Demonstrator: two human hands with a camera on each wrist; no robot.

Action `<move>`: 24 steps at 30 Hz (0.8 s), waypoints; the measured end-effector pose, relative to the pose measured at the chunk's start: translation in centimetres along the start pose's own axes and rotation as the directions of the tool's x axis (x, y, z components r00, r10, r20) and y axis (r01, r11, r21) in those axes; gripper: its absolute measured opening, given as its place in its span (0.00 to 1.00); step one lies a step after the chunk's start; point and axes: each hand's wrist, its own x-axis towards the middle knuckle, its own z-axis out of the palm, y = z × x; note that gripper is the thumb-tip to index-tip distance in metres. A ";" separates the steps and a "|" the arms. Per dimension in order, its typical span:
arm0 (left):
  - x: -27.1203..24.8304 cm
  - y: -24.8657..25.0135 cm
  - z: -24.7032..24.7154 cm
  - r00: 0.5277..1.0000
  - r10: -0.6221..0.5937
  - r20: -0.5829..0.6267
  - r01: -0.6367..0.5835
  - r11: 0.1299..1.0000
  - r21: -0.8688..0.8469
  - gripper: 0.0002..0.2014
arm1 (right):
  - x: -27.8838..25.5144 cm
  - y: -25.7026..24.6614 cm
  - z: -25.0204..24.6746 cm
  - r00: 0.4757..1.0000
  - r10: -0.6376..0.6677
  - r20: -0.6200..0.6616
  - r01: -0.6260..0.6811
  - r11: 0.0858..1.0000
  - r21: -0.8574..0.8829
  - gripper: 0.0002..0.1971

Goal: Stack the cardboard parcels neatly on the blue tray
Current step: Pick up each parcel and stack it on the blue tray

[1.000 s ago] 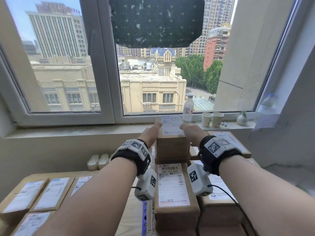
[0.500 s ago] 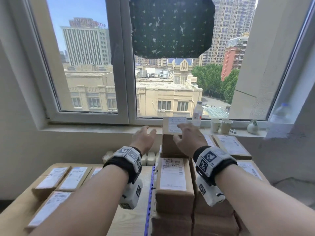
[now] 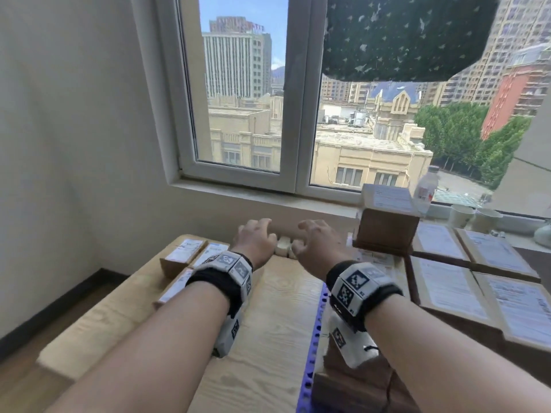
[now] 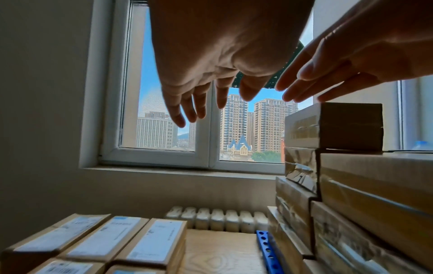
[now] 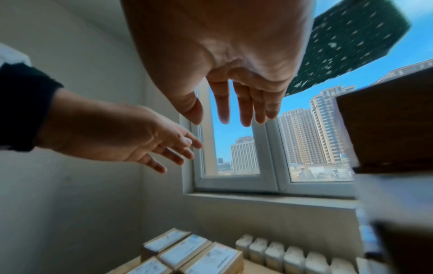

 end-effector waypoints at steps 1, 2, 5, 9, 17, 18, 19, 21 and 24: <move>-0.2 -1.2 -0.4 1.000 -0.013 0.002 0.013 1.000 0.003 0.26 | 0.1 -0.8 1.0 1.000 -0.007 0.011 0.007 1.000 -0.018 0.24; -0.4 -2.5 -0.8 1.000 -0.027 0.003 0.027 1.000 0.006 0.25 | 0.3 -1.6 2.0 1.000 -0.010 0.018 0.011 0.999 -0.030 0.24; -0.8 -5.7 -1.6 0.999 -0.042 0.014 0.041 0.999 0.033 0.24 | 1.0 -3.7 4.6 0.999 0.004 0.036 -0.003 0.999 -0.036 0.23; -0.9 -10.9 -3.1 0.997 -0.048 0.058 0.045 0.998 0.053 0.24 | 2.0 -7.1 8.6 0.996 0.035 0.080 -0.032 0.999 -0.041 0.23; 0.4 -22.3 -4.2 0.988 -0.069 0.135 0.066 0.998 0.024 0.25 | 3.6 -12.7 17.1 0.980 0.148 0.136 -0.144 0.989 -0.044 0.25; 0.6 -23.7 -4.1 0.985 -0.076 0.152 0.074 0.997 0.023 0.25 | 3.6 -13.2 18.2 0.974 0.169 0.152 -0.164 0.985 -0.046 0.25; 0.6 -25.0 -3.9 0.982 -0.086 0.169 0.083 0.996 0.023 0.25 | 3.7 -13.6 19.4 0.968 0.188 0.163 -0.183 0.982 -0.048 0.24; 0.8 -27.5 -3.7 0.977 -0.092 0.194 0.090 0.996 0.021 0.25 | 3.7 -14.6 21.6 0.958 0.225 0.180 -0.219 0.974 -0.050 0.24; 1.4 -30.5 -3.3 0.971 -0.100 0.215 0.099 0.995 0.014 0.25 | 3.4 -16.0 24.6 0.941 0.259 0.217 -0.258 0.966 -0.036 0.24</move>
